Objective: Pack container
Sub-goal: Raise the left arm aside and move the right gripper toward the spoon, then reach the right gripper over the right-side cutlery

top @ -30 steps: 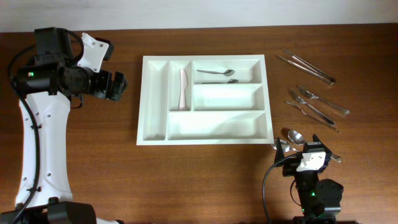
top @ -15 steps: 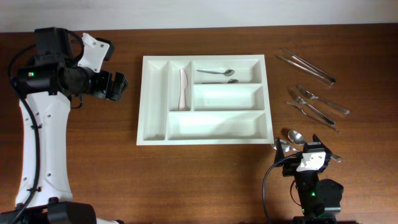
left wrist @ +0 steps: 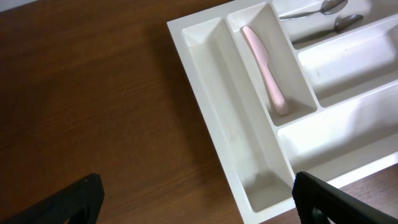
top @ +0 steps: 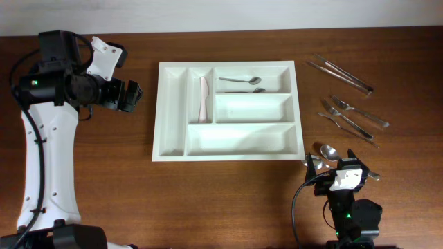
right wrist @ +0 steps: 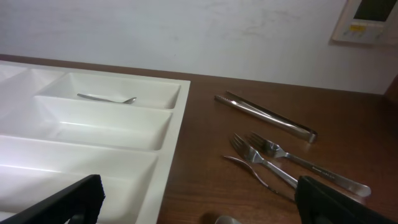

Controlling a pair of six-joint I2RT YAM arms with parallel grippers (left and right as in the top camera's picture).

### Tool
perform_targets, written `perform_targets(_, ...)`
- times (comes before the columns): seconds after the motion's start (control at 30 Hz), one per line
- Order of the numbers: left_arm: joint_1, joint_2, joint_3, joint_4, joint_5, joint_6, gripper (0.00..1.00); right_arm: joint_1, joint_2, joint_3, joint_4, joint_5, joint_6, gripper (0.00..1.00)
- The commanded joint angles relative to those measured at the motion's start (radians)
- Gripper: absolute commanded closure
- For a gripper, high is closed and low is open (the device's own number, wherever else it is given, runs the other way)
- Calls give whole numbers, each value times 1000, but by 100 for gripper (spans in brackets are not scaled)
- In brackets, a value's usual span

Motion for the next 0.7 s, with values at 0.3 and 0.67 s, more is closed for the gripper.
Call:
perform_targets(0.3, 0, -32, 4, -1, 11, 16, 1, 9, -1, -5, 17, -257, 1111, 1)
perform_targets(0.67, 0, -32, 4, -1, 11, 16, 1, -32, 103, 117, -68, -299, 906, 1)
